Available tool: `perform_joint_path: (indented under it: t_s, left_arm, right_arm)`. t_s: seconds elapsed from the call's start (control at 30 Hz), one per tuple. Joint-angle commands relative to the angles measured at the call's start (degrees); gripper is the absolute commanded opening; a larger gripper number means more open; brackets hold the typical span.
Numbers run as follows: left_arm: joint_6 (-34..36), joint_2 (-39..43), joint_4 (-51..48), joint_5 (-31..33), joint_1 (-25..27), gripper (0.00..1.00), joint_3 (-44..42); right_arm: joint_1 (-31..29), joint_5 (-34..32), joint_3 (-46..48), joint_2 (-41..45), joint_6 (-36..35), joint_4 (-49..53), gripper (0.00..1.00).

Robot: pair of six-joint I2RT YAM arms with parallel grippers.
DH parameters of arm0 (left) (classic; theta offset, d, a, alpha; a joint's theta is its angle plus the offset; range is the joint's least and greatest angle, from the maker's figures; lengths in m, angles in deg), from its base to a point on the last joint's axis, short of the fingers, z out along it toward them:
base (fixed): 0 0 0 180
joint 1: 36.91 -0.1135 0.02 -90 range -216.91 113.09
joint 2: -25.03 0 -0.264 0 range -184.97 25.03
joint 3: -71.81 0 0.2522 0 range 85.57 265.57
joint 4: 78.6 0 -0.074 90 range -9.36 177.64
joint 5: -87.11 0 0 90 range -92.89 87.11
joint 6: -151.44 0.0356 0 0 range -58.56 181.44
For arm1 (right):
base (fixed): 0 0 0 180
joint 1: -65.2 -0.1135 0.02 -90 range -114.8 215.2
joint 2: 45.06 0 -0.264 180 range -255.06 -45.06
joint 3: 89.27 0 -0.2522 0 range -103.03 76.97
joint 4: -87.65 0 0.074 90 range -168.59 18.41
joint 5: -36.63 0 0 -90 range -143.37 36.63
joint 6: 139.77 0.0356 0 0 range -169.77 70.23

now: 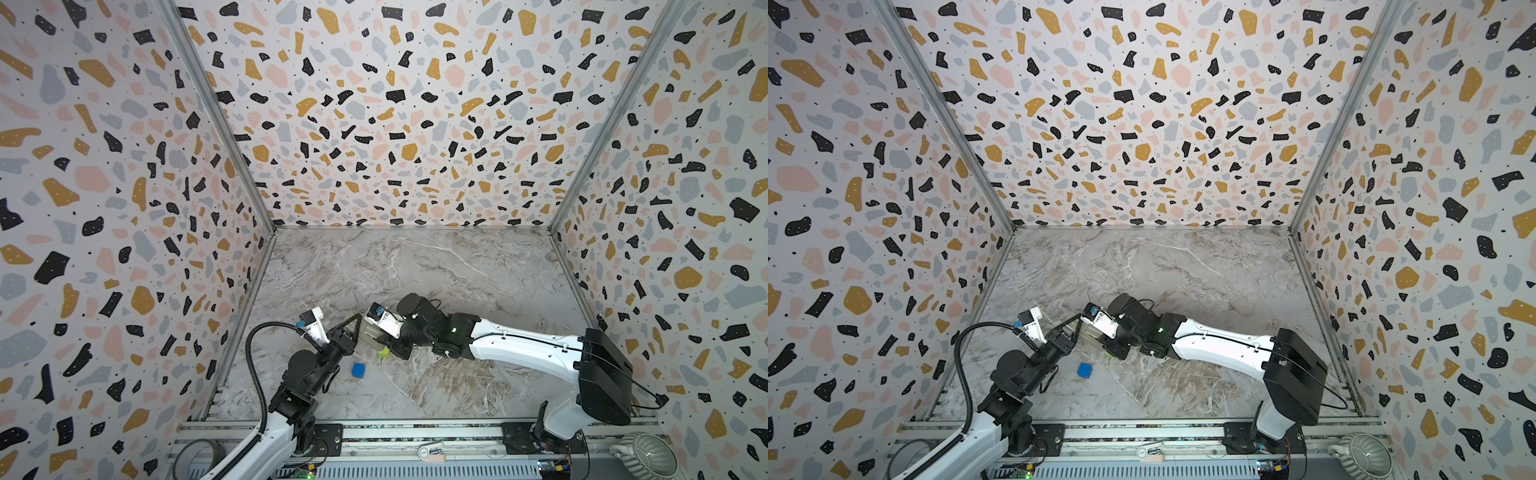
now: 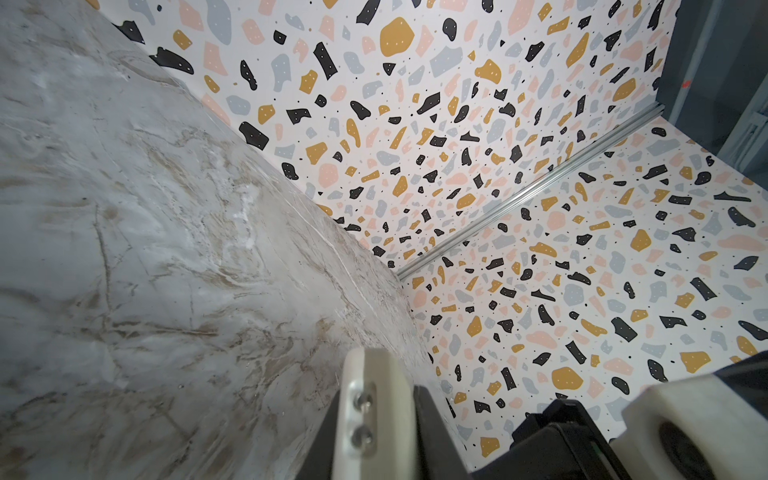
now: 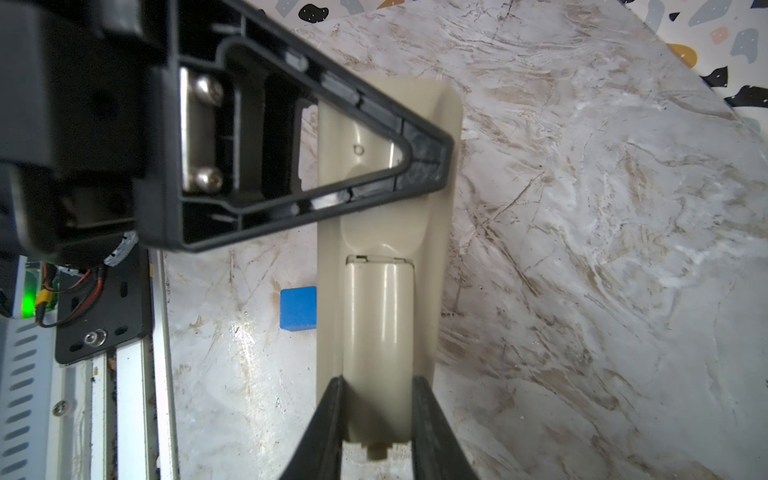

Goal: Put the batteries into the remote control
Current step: 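Carry the cover with the right gripper over the remote's battery compartment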

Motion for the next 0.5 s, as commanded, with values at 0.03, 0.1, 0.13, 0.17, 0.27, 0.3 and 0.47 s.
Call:
perform_joint_path:
  t_s: [0.03, 0.1, 0.13, 0.17, 0.27, 0.3, 0.47]
  left_arm:
    - [0.45, 0.7, 5.11, -1.75, 0.01, 0.0, -6.37]
    - [0.43, 0.74, 5.44, -1.91, 0.0, 0.0, -6.49]
    - [0.34, 0.72, 5.57, -2.01, 0.06, 0.0, -6.57]
    - [0.35, 0.72, 5.56, -2.1, 0.12, 0.0, -6.59]
    - [0.42, 0.73, 5.75, -2.32, 0.08, 0.0, -6.63]
    - [0.43, 0.7, 5.8, -2.37, 0.11, 0.0, -6.69]
    - [-0.62, 0.62, 7.21, -2.32, 0.17, 0.0, -7.42]
  right_arm:
    - [0.36, 0.18, -2.01, -0.86, 0.74, -0.84, 0.05]
    - [0.34, 0.41, -2.14, -1.13, 0.81, -1.0, 0.05]
    - [0.3, 0.56, -2.21, -1.4, 0.89, -1.13, 0.05]
    - [0.32, 0.69, -2.27, -1.53, 0.94, -1.1, 0.05]
    - [0.38, 0.79, -2.32, -1.88, 1.01, -1.26, 0.05]
    - [0.36, 0.79, -2.36, -1.98, 1.09, -1.22, 0.05]
    - [0.37, 0.71, -2.44, -2.27, 1.3, -1.63, 0.07]
